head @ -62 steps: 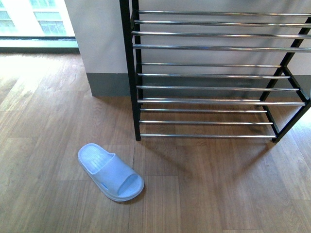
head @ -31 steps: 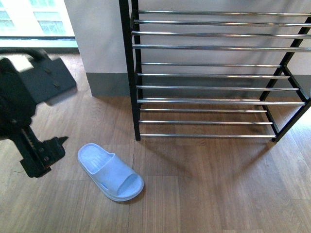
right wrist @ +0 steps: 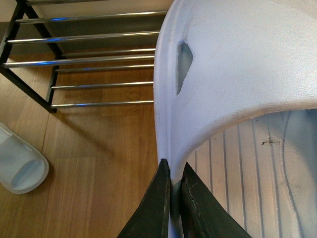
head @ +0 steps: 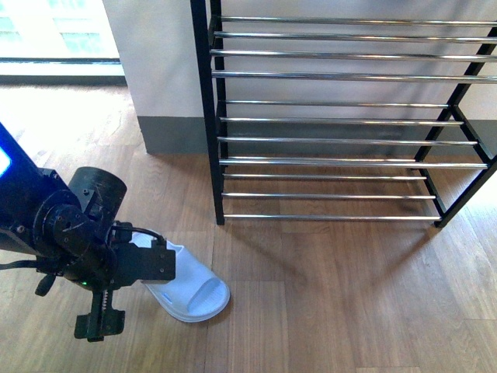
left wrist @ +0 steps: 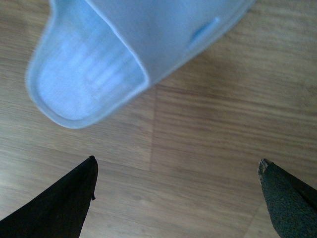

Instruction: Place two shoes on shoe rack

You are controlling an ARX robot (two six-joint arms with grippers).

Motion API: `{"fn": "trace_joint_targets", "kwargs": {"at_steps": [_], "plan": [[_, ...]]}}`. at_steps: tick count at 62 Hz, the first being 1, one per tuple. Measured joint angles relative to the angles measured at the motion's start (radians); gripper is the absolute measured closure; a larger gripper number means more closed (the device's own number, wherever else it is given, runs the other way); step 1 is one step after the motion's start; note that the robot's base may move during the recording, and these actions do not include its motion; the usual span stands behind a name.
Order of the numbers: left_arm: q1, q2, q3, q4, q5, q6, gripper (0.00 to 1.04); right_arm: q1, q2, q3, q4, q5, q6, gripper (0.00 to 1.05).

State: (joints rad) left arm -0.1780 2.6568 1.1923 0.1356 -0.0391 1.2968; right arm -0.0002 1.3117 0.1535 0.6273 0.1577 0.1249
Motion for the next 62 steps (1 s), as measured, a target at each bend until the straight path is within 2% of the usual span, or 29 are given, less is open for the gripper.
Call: {"fn": "trace_joint_targets", "kwargs": {"at_steps": [8, 20, 32, 62], "plan": [[-0.013, 0.026, 0.035, -0.041, -0.008, 0.017, 0.09, 0.0, 0.0, 0.0, 0.0, 0.0, 0.0, 1.03], [-0.046, 0.095, 0.093, 0.017, 0.002, 0.007, 0.09, 0.0, 0.0, 0.0, 0.0, 0.0, 0.0, 1.03], [-0.042, 0.175, 0.138, 0.036, 0.039, -0.004, 0.09, 0.0, 0.0, 0.0, 0.0, 0.0, 0.0, 1.03], [-0.045, 0.258, 0.219, 0.044, 0.02, -0.017, 0.09, 0.0, 0.0, 0.0, 0.0, 0.0, 0.0, 1.03]]}}
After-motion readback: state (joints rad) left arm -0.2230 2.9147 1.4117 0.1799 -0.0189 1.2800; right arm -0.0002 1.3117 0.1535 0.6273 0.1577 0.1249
